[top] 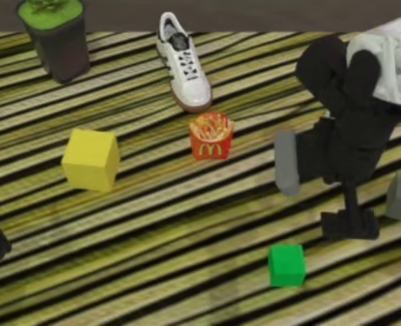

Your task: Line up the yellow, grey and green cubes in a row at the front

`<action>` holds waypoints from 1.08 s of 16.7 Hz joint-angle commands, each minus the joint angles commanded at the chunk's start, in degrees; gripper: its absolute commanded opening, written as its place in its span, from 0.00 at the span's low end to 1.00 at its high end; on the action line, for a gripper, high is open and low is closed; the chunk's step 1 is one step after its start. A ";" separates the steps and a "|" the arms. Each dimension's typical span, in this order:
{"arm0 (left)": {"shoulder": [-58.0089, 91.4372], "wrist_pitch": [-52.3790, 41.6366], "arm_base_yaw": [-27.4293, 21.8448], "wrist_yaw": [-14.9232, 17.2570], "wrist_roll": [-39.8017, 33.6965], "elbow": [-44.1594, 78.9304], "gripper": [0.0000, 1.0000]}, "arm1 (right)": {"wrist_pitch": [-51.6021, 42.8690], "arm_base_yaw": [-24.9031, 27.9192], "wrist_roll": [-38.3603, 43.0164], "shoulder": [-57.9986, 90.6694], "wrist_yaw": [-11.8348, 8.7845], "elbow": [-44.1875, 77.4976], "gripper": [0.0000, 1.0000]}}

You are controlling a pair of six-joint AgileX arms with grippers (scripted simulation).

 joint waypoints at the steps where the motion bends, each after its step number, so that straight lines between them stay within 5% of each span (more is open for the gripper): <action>1: 0.00 0.00 0.00 0.00 0.00 0.00 1.00 | -0.05 -4.04 -1.72 0.57 0.10 0.33 1.00; 7: 0.00 0.00 0.00 0.00 0.00 0.00 1.00 | 0.53 -21.89 -10.43 2.39 0.64 2.04 1.00; 14: 0.00 0.00 0.00 0.00 0.00 0.00 1.00 | 1.61 -22.96 -11.02 2.59 0.65 1.42 1.00; 18: 0.00 0.00 0.00 0.00 0.00 0.00 1.00 | 10.00 -23.01 -10.92 6.30 0.70 -2.88 1.00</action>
